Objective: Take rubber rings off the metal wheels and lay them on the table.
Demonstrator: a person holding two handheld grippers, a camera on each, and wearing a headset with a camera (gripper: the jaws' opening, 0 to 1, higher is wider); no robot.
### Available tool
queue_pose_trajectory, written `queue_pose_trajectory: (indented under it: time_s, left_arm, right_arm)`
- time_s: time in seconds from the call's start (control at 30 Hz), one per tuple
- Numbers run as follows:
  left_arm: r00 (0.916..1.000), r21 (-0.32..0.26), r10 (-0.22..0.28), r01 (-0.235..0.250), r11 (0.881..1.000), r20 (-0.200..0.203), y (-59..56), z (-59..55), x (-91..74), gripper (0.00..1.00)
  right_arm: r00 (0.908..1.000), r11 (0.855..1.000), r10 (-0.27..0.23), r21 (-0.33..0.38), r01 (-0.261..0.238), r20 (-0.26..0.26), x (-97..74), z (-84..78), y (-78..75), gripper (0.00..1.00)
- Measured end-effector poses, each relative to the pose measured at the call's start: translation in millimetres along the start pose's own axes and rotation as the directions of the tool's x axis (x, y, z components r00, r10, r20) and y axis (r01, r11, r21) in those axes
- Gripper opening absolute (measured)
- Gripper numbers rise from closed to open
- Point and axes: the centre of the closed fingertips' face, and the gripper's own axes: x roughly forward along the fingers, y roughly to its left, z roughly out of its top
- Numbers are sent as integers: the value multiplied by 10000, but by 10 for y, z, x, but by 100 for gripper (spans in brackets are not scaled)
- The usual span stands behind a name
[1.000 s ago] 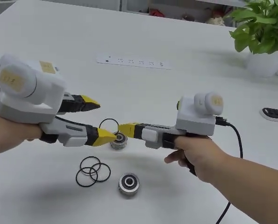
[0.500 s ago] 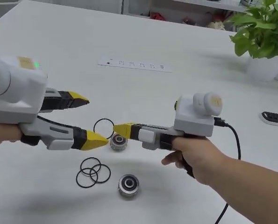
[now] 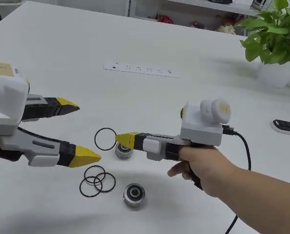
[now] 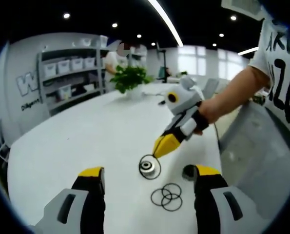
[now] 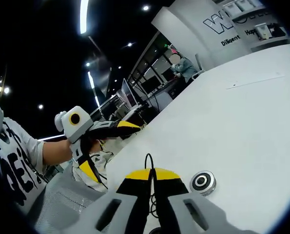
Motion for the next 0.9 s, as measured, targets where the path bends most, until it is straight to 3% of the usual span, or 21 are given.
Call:
queue_pose_trajectory:
  time_s: [0.63, 0.9]
  left_arm:
    - [9997, -171, 233, -233, 9996, -25, -23, -136, -158, 79]
    - [9998, -234, 174, -175, 9996, -39, -54, -192, -178, 80]
  right_arm:
    - [9980, 9983, 278, 520, -249, -560, 49, -166, 75, 0]
    - [9919, 9963, 419, 794, -325, -1202, 83, -323, 88, 0]
